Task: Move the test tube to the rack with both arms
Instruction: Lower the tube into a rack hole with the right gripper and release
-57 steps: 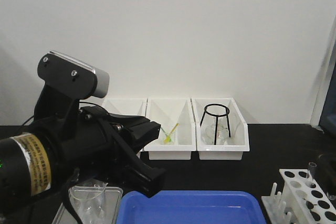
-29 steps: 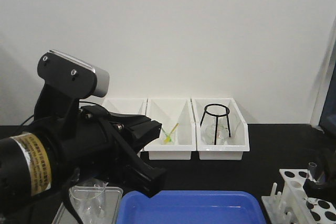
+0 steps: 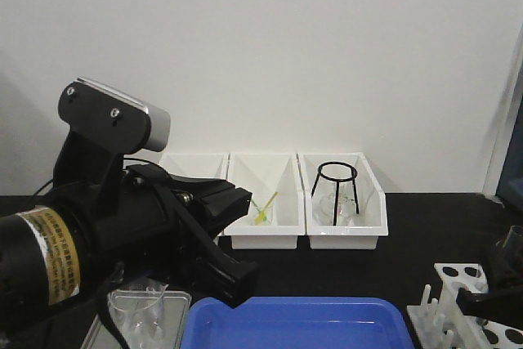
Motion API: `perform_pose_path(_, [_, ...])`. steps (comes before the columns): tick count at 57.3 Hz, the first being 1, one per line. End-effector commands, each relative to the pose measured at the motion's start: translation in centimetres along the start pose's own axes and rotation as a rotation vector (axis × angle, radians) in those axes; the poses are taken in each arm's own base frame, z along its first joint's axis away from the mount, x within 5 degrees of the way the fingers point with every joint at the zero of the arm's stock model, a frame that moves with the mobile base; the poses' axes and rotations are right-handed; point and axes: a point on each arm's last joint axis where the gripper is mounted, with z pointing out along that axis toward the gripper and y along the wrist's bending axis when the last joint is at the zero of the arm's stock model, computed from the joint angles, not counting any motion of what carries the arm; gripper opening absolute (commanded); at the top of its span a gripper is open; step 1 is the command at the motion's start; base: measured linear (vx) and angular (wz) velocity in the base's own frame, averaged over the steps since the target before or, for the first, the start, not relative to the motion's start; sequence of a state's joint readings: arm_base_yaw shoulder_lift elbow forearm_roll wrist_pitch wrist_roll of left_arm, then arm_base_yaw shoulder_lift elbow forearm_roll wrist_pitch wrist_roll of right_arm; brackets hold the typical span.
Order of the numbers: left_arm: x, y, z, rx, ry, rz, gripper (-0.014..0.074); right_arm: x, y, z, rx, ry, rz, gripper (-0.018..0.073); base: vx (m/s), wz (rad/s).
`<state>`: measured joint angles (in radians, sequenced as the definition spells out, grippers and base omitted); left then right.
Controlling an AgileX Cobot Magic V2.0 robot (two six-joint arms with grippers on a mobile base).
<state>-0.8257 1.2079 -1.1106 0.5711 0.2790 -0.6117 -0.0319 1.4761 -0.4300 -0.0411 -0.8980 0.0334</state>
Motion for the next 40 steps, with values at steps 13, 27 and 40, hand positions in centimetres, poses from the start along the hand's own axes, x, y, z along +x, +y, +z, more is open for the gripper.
perform_pose_path(13, [-2.0, -0.3, -1.2, 0.043, -0.114, 0.000, -0.0003, 0.7, -0.1, 1.2, -0.003, -0.034, -0.005, -0.0006, 0.00, 0.00])
perform_pose_path(27, [-2.0, -0.3, -1.2, 0.043, -0.114, -0.001, -0.0003, 2.6, -0.2, 1.9, -0.004, -0.002, -0.001, -0.0006, 0.00, 0.00])
perform_pose_path(40, [-2.0, -0.3, -1.2, 0.044, -0.115, -0.001, -0.0003, 2.8, -0.2, 2.0, -0.004, 0.008, -0.003, 0.0037, 0.00, 0.00])
